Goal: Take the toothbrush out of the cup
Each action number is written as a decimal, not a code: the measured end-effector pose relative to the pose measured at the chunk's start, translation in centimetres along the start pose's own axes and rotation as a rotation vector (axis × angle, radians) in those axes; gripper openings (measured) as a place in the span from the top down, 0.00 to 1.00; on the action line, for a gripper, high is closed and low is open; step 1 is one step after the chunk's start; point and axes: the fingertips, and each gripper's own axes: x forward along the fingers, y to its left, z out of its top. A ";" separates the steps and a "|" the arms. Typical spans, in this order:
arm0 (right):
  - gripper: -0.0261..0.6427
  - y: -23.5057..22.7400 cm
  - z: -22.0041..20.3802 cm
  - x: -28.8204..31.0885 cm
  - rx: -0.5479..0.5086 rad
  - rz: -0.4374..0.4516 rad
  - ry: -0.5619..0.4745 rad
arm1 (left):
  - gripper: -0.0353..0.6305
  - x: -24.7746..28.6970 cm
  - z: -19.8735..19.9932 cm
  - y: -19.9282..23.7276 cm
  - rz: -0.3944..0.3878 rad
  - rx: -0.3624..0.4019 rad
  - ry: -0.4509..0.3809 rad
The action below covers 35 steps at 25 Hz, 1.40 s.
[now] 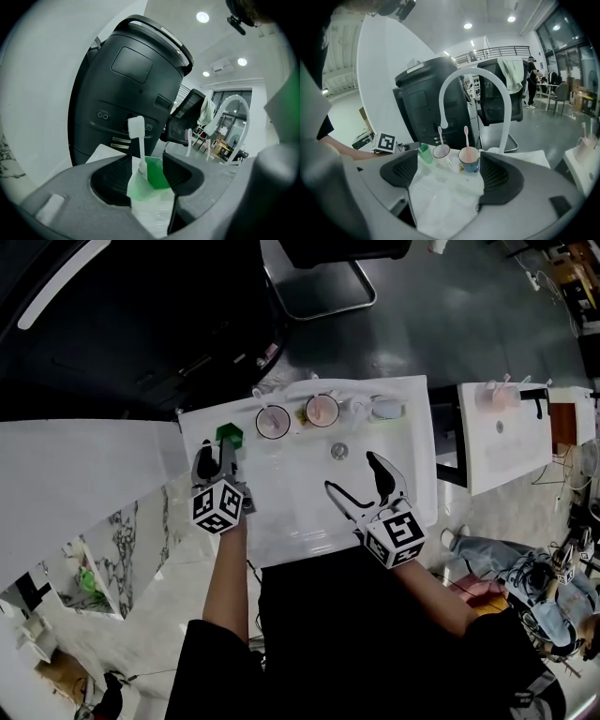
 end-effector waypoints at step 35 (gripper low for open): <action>0.35 2.5 0.0 -2.9 -0.001 -0.005 -0.052 | 0.89 -2.3 5.3 -0.9 -0.015 0.080 -0.091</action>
